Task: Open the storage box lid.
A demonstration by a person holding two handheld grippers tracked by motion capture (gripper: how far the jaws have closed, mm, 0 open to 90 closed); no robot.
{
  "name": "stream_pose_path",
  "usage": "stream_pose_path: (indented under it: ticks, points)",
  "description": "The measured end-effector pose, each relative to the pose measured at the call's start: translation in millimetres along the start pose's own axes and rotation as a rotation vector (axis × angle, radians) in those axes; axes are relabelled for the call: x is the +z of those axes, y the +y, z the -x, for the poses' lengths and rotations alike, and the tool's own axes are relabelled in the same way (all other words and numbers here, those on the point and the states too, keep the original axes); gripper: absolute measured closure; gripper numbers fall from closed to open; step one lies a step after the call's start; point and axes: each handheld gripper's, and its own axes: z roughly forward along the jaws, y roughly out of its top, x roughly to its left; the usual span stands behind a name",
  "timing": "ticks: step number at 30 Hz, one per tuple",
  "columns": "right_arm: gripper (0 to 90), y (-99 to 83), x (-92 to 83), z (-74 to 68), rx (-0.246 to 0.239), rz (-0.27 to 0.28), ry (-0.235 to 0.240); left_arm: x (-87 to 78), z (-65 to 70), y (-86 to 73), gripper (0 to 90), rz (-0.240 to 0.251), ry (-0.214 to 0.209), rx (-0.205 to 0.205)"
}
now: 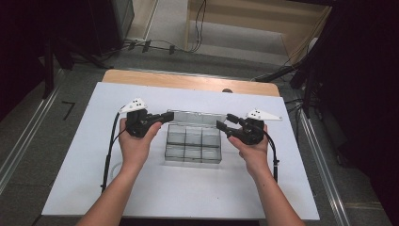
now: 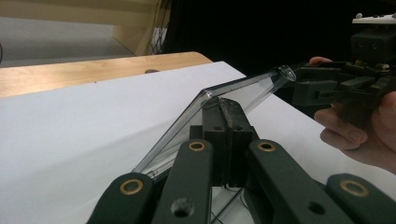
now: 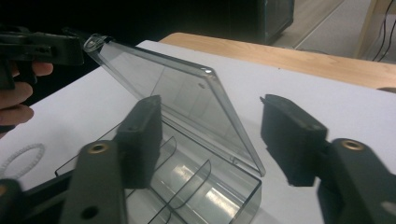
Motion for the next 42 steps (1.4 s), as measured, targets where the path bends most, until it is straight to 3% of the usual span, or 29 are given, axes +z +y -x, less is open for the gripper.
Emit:
stream_pose_path:
  ticks: [6,9,10,12,13,14,15,16,20,21,23,26,33,39,42]
  points:
    - [56.0,1.6,5.8,3.7,0.006,0.002,-0.009,1.0,-5.2,2.6,87.4,0.004,-0.018,-0.010]
    - [62.4,0.8,6.7,8.8,0.031,0.010,-0.009,-1.1,-4.8,1.7,77.4,-0.012,-0.024,0.018]
    - [63.7,0.6,7.8,11.8,0.033,0.017,-0.001,-3.1,-5.4,1.4,71.4,-0.021,-0.045,0.025]
    - [64.0,0.7,8.2,11.9,0.035,0.015,-0.002,-5.7,-6.4,0.8,69.3,-0.024,-0.073,0.026]
    - [64.5,0.9,9.0,12.3,0.028,0.014,-0.003,-7.8,-6.3,0.1,66.4,-0.018,-0.064,0.033]
    - [65.5,1.7,10.5,13.0,0.016,0.010,-0.008,-8.7,-6.6,-0.2,57.3,-0.016,-0.054,0.041]
    - [65.5,1.7,10.5,13.0,0.016,0.010,-0.008,-9.3,-7.2,-0.7,57.3,-0.017,-0.036,0.046]
    - [66.4,3.1,11.6,14.4,0.017,0.008,-0.009,-8.3,-8.2,-1.4,47.6,-0.017,-0.016,0.050]
    - [67.0,4.2,12.9,15.6,0.022,0.007,-0.014,0.6,-13.3,-4.6,39.0,-0.029,0.036,0.055]
    - [67.1,4.4,13.7,16.1,0.021,0.009,-0.014,4.3,-14.5,-5.8,38.1,-0.026,0.065,0.048]
    - [67.1,4.3,15.5,17.3,0.023,0.007,-0.015,13.0,-17.3,-8.4,36.5,-0.030,0.124,0.042]
    - [67.1,3.6,18.8,18.8,0.023,-0.004,-0.021,21.2,-22.7,-10.1,35.8,-0.033,0.148,0.033]
    - [67.6,1.7,25.5,25.4,0.049,-0.004,-0.011,33.7,-37.3,-16.7,47.1,-0.053,0.105,-0.043]
    - [67.7,-2.5,32.8,28.7,0.050,-0.013,-0.017,42.3,-42.2,-23.0,50.8,-0.079,0.084,-0.067]
    - [67.3,-4.1,35.1,30.5,0.076,-0.010,-0.013,45.0,-44.4,-25.3,55.1,-0.079,0.069,-0.101]
